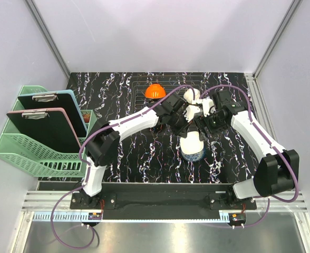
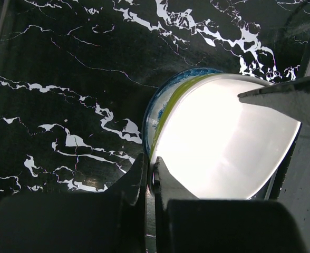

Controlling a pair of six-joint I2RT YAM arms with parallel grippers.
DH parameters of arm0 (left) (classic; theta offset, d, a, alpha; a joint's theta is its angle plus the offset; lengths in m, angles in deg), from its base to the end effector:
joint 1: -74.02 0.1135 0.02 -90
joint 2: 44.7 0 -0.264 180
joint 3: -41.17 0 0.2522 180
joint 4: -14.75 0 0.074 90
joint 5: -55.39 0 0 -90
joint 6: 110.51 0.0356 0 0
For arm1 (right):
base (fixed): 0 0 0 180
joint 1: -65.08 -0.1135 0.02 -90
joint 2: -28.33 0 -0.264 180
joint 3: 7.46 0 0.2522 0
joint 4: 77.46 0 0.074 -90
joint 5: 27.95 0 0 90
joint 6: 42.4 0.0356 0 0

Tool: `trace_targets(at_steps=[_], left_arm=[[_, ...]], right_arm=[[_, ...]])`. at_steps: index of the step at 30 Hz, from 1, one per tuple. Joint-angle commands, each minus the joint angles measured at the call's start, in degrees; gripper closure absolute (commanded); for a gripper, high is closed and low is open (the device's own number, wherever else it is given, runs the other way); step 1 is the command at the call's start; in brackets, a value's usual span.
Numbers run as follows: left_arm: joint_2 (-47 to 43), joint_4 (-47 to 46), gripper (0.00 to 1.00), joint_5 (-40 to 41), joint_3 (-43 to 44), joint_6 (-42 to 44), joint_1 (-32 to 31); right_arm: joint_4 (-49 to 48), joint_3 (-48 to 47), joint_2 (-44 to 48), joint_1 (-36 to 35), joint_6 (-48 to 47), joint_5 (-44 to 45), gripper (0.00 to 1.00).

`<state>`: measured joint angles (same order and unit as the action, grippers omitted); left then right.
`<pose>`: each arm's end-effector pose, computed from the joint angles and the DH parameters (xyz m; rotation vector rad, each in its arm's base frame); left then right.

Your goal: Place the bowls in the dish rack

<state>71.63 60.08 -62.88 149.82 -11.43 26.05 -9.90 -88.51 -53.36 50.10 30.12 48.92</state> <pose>0.2890 -0.3459 0.2323 1.4081 2.1404 -0.8905 0.2630 0.0787 0.2710 -0.8245 2.6151 0.3039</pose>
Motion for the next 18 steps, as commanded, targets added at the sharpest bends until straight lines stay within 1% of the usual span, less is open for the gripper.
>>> trace_targets(at_steps=[1, 6, 12, 18], left_arm=[[-3.4, 1.3, 1.00, -1.2, 0.9, 2.4, -2.0], [-4.8, 1.4, 1.00, -1.0, 0.0, 2.8, -2.0], [-6.1, 1.4, 1.00, -1.1, -0.1, 3.0, -2.0], [-7.5, 1.4, 1.00, -0.9, -0.8, 3.5, -2.0]], right_arm=[[-6.0, -4.1, 0.2, -1.1, -0.8, 0.9, 0.15], [-6.7, -6.0, -2.5, -1.1, 0.9, 6.2, 0.15], [-6.6, -8.5, -6.3, -1.1, 1.6, 6.3, 0.14], [-6.3, -10.1, -7.6, -1.1, 2.4, 7.5, 0.14]])
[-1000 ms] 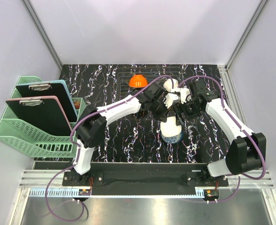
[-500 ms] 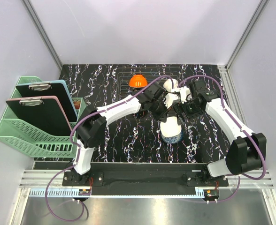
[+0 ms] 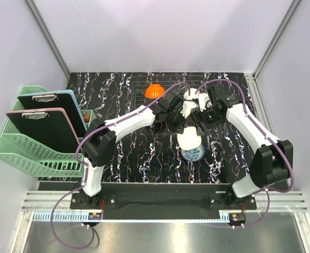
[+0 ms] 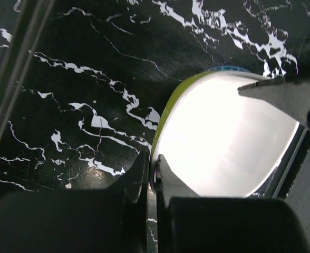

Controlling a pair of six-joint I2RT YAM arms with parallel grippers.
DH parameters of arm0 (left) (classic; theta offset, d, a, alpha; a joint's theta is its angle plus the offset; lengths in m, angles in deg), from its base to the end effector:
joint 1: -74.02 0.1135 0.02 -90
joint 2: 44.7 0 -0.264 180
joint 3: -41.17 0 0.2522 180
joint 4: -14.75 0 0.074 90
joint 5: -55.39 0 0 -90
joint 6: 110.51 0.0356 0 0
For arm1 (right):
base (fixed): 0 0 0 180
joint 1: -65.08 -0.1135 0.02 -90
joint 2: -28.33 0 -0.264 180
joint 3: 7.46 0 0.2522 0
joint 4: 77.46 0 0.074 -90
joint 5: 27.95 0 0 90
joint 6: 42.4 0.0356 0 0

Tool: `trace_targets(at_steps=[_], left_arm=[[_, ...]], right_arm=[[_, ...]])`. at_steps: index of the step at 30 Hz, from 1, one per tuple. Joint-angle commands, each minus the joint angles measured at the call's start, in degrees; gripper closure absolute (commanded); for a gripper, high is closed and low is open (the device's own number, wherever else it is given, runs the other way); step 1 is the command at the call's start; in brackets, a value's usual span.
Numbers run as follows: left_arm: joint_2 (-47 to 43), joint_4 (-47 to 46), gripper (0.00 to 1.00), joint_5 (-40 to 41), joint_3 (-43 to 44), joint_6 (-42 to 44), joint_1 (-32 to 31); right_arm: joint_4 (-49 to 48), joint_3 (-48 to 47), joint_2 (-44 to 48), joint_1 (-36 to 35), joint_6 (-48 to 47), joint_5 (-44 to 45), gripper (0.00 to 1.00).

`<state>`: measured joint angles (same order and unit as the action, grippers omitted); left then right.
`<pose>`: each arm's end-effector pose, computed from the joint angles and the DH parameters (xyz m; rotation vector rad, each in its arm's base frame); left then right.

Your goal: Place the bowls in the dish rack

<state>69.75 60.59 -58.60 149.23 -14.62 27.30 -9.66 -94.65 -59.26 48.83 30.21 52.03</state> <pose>0.2946 -0.3340 0.2416 1.2955 2.2027 -0.8116 0.2878 0.0903 0.2742 -0.8403 2.6193 0.2358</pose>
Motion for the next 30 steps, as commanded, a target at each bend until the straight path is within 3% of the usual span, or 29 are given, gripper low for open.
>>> trace_targets(at_steps=[1, 16, 21, 30], left_arm=[[-5.6, 0.9, 1.00, -4.9, -0.3, 6.8, -3.3], [-8.7, 2.6, 1.00, -1.2, -1.8, 8.3, -1.8], [-9.5, 3.0, 1.00, -1.4, -2.5, 8.1, 0.3], [-10.7, 3.2, 1.00, -1.0, -3.2, 8.3, 2.9]], right_arm=[[-6.6, -4.0, -1.8, 0.2, 2.4, 4.9, 0.13], [-6.1, -7.3, -3.6, 0.4, 4.6, 12.2, 0.12], [-5.8, -8.0, -2.6, 1.5, 5.5, 10.7, 0.11], [-1.2, -9.8, -2.8, 4.1, 5.6, -7.5, 0.10]])
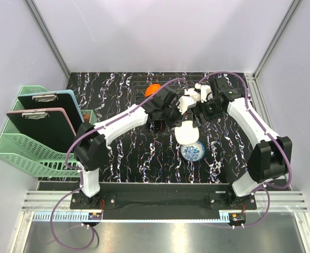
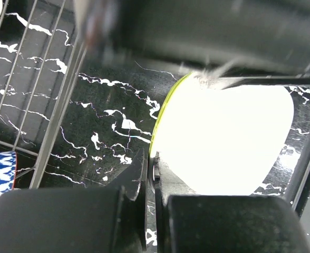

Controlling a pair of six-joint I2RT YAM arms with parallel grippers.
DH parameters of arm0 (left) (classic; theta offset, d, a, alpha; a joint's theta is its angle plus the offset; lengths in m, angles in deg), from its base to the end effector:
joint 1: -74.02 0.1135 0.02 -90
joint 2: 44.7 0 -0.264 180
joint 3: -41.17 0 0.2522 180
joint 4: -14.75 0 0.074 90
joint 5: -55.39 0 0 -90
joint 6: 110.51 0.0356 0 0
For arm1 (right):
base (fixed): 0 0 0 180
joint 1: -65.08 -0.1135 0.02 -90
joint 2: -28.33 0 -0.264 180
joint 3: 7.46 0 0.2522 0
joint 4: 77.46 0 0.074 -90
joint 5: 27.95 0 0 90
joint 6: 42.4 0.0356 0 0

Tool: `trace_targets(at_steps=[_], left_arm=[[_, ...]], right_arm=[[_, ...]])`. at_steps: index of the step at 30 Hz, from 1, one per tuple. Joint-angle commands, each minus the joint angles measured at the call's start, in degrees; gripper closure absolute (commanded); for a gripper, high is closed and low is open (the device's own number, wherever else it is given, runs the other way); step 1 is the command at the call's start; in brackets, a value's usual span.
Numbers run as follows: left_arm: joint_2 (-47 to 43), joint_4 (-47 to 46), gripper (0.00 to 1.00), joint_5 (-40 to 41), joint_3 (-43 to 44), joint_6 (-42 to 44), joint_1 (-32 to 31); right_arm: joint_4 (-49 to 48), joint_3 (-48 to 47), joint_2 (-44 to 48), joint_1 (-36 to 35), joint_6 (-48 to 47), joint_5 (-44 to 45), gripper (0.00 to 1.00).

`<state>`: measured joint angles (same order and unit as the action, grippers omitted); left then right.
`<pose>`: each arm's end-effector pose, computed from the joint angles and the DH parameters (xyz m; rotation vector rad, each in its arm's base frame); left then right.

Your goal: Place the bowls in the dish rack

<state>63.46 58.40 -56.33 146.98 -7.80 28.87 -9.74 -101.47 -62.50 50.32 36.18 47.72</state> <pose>0.2930 -0.3132 0.2770 1.3303 2.0204 -0.7164 0.3094 0.0906 0.2935 -0.6821 2.5968 0.3549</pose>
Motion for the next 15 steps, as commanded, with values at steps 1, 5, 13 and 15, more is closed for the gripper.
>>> trace_targets(at_steps=[1, 5, 13, 15], left_arm=[[-4.4, 5.4, 1.00, -3.2, -0.8, 1.2, 1.5], [-4.4, 5.3, 1.00, -3.2, -0.2, 0.0, 3.2], [-5.6, 4.0, 1.00, -4.0, 1.3, -1.6, 6.2], [-6.0, 3.9, 1.00, -4.3, 1.3, -1.6, 6.8]], right_arm=[[-1.0, -2.9, 0.5, 2.6, -0.3, -6.0, 0.09], [-0.9, -2.1, 0.5, 2.6, -0.2, -12.1, 0.09], [-0.8, -1.6, 0.4, 4.0, 0.0, -25.0, 0.07], [-0.7, -1.5, 0.6, 4.7, -0.2, -29.5, 0.05]])
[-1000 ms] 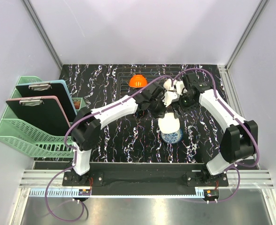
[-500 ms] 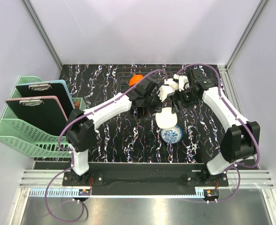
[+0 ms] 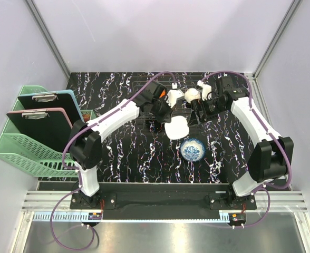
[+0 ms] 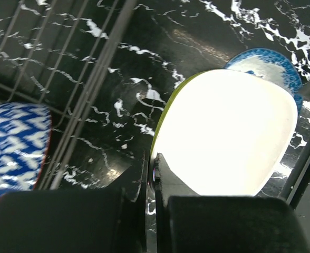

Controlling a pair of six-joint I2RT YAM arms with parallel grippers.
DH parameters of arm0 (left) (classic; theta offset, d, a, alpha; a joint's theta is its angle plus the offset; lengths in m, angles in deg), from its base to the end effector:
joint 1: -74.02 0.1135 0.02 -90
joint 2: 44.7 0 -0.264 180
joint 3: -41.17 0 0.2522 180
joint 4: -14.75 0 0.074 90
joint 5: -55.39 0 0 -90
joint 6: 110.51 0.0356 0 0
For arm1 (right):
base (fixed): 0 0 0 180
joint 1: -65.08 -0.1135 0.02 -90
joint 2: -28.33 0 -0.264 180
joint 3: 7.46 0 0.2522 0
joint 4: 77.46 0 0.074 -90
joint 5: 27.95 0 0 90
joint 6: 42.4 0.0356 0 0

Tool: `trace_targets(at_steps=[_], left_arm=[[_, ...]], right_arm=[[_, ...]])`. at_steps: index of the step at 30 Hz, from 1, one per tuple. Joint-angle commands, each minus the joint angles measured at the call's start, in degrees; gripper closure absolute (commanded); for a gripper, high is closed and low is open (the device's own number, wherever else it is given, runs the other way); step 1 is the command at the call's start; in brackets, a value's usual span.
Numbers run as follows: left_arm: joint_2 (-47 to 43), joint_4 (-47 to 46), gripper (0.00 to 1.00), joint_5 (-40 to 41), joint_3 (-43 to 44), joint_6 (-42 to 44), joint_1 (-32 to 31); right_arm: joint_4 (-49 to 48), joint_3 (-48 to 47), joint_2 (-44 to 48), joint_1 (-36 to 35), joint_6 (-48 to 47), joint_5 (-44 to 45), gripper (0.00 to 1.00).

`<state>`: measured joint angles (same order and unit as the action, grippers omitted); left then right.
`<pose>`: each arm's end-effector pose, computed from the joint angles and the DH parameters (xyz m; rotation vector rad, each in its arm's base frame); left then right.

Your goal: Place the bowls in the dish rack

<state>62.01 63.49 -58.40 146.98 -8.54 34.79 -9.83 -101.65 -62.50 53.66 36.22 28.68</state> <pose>0.3140 -0.2749 0.2812 1.2345 2.1358 -0.7165 0.3104 0.0827 0.2988 -0.6863 2.5059 0.7771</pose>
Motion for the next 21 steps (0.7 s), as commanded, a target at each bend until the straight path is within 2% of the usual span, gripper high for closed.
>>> trace_targets(at_steps=[1, 3, 8, 14, 21], left_arm=[[-4.8, -1.1, 1.00, -2.3, 1.5, -0.9, 1.0], [-5.3, -1.3, 1.00, -3.1, 1.8, -1.0, 1.9], [-6.6, -2.0, 1.00, -8.9, 3.0, -2.2, 4.3], [-8.6, -2.3, 1.00, -14.3, 3.7, -1.1, 4.7], [-8.3, -3.1, 1.00, -15.2, 4.6, -1.6, 4.6]], right_arm=[[-0.6, -1.0, 0.5, 1.7, -0.3, -12.6, 0.05], [-0.6, -0.4, 0.0, 2.6, -0.3, -19.6, 0.00], [-0.7, -0.6, -4.2, 6.4, -0.3, -32.9, 0.00], [-1.0, -1.5, -7.6, 7.3, -0.5, -38.3, 0.00], [-0.8, -2.0, -9.9, 7.5, 0.9, -44.9, 0.00]])
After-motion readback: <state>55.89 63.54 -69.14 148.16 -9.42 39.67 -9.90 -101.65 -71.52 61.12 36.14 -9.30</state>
